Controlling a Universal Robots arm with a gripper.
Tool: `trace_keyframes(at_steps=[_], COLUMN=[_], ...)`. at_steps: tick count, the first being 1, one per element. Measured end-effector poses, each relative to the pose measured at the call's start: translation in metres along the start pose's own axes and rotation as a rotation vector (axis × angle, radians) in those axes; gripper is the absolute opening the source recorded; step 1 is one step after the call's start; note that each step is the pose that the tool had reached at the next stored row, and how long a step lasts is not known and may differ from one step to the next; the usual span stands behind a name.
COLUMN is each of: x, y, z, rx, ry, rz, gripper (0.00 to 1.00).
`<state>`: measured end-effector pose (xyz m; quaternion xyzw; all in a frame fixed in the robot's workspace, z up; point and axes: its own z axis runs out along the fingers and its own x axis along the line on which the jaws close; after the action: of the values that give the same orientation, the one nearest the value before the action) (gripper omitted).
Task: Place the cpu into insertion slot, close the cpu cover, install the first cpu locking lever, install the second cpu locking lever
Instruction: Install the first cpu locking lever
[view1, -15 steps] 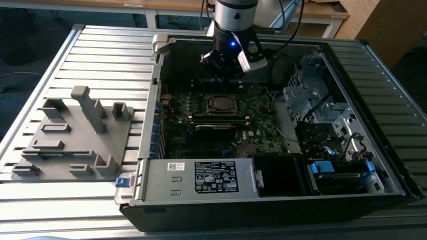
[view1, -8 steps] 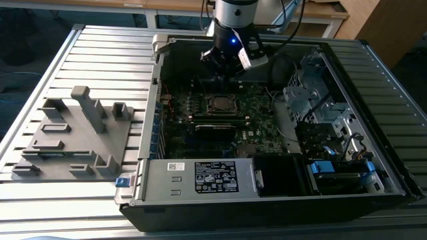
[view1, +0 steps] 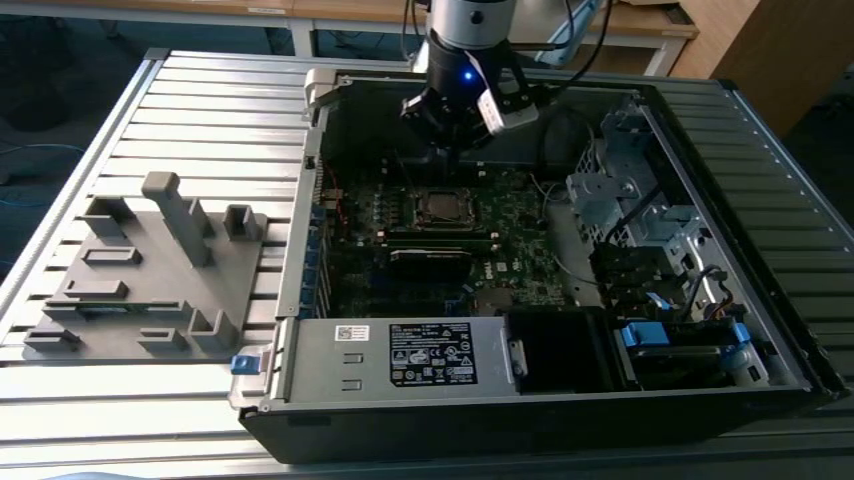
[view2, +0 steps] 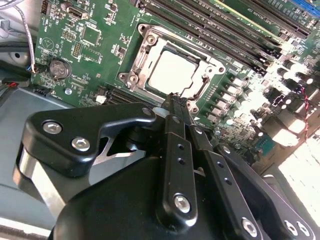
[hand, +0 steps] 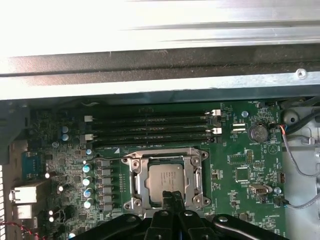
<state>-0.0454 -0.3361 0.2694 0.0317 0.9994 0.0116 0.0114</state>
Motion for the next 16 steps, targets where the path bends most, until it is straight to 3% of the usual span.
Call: trace_keyframes(at_steps=[8,16], x=[-0.0001,-0.0001], y=[0.0002,0.0001], z=[-0.0065,-0.0054], rx=[0.0000,0.0000], ry=[0.0000,0.0000], rz=[0.000,0.000], gripper=[0.11,0.11])
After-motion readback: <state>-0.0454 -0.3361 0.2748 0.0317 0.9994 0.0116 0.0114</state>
